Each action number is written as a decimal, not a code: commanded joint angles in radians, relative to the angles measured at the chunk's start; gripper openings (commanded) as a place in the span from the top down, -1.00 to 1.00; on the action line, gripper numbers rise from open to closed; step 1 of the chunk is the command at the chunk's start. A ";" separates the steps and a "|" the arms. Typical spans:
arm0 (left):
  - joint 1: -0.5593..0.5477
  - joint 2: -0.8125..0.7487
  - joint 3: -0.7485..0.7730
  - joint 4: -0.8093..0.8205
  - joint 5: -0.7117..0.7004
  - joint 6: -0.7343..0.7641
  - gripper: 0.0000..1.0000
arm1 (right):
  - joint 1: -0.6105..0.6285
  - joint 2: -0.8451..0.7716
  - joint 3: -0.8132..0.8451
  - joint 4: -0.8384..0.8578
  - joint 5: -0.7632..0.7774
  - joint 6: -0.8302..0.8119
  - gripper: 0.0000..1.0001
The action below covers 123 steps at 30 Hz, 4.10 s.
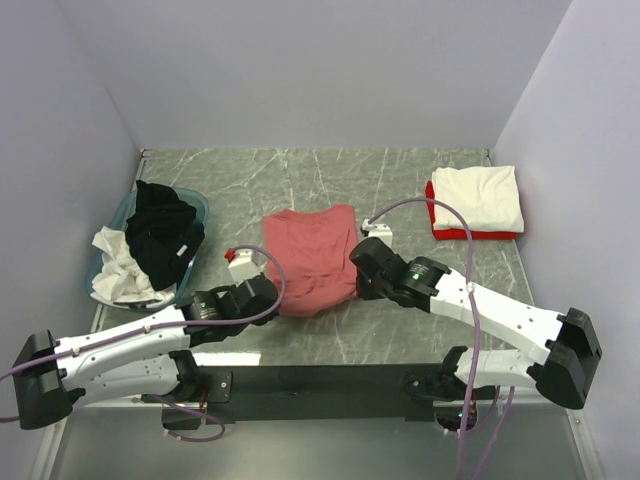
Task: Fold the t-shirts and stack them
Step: Fold the tshirt
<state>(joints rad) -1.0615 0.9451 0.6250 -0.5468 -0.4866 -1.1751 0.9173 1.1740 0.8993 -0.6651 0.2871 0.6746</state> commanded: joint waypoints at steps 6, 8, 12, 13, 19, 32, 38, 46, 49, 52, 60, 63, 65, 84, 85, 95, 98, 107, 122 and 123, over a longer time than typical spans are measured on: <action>0.006 -0.081 -0.013 0.013 0.181 0.153 0.99 | 0.008 -0.129 -0.043 -0.105 -0.100 -0.058 1.00; 0.005 -0.103 -0.024 0.002 0.238 0.167 0.99 | 0.024 -0.166 -0.062 -0.135 -0.172 -0.055 1.00; 0.005 -0.129 -0.028 -0.047 0.305 0.172 0.99 | 0.078 -0.201 -0.054 -0.215 -0.204 -0.035 1.00; 0.003 -0.137 -0.031 -0.051 0.327 0.173 0.99 | 0.107 -0.212 -0.050 -0.232 -0.204 -0.021 1.00; -0.055 -0.244 -0.068 -0.064 0.431 0.166 0.99 | 0.130 -0.316 -0.062 -0.298 -0.278 -0.003 1.00; -0.175 -0.289 0.001 -0.093 0.585 0.216 0.99 | 0.178 -0.405 -0.025 -0.352 -0.454 -0.049 1.00; -0.193 -0.316 0.044 -0.148 0.506 0.204 0.99 | 0.195 -0.407 0.006 -0.373 -0.436 -0.067 1.00; -0.193 -0.310 0.062 -0.070 0.194 0.118 0.99 | 0.192 -0.317 0.095 -0.321 -0.200 -0.052 1.00; -0.181 -0.255 0.087 -0.013 0.117 0.140 0.99 | 0.167 -0.271 0.119 -0.280 -0.137 -0.082 1.00; -0.111 -0.161 0.116 0.057 0.161 0.205 0.99 | 0.111 -0.217 0.157 -0.252 -0.089 -0.122 1.00; 0.050 -0.045 0.177 0.097 0.174 0.330 0.99 | -0.070 -0.162 0.158 -0.139 -0.141 -0.228 1.00; 0.116 -0.023 0.185 0.123 0.198 0.368 0.99 | -0.107 -0.128 0.170 -0.114 -0.157 -0.259 1.00; 0.142 -0.002 0.183 0.143 0.215 0.388 0.99 | -0.143 -0.100 0.182 -0.099 -0.172 -0.285 1.00; 0.356 0.193 0.140 0.363 0.376 0.511 0.99 | -0.359 0.228 0.202 0.059 -0.258 -0.392 1.00; 0.368 0.205 0.142 0.376 0.382 0.519 0.99 | -0.368 0.254 0.205 0.073 -0.262 -0.395 1.00; 0.437 0.372 0.179 0.449 0.411 0.548 0.99 | -0.400 0.417 0.276 0.113 -0.272 -0.422 1.00; 0.455 0.420 0.191 0.465 0.416 0.552 0.99 | -0.413 0.460 0.285 0.121 -0.273 -0.423 1.00; 0.503 0.553 0.260 0.496 0.441 0.560 0.99 | -0.443 0.541 0.331 0.131 -0.270 -0.434 1.00; 0.540 0.489 0.447 0.297 0.234 0.528 -0.60 | -0.465 0.446 0.460 0.108 -0.319 -0.451 -0.12; 0.538 0.465 0.443 0.294 0.226 0.526 -0.65 | -0.463 0.428 0.457 0.104 -0.318 -0.451 -0.19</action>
<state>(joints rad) -0.5205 1.5177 1.0233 -0.2153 -0.1787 -0.6487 0.4576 1.7168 1.3071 -0.5667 -0.0353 0.2363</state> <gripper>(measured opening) 0.804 0.575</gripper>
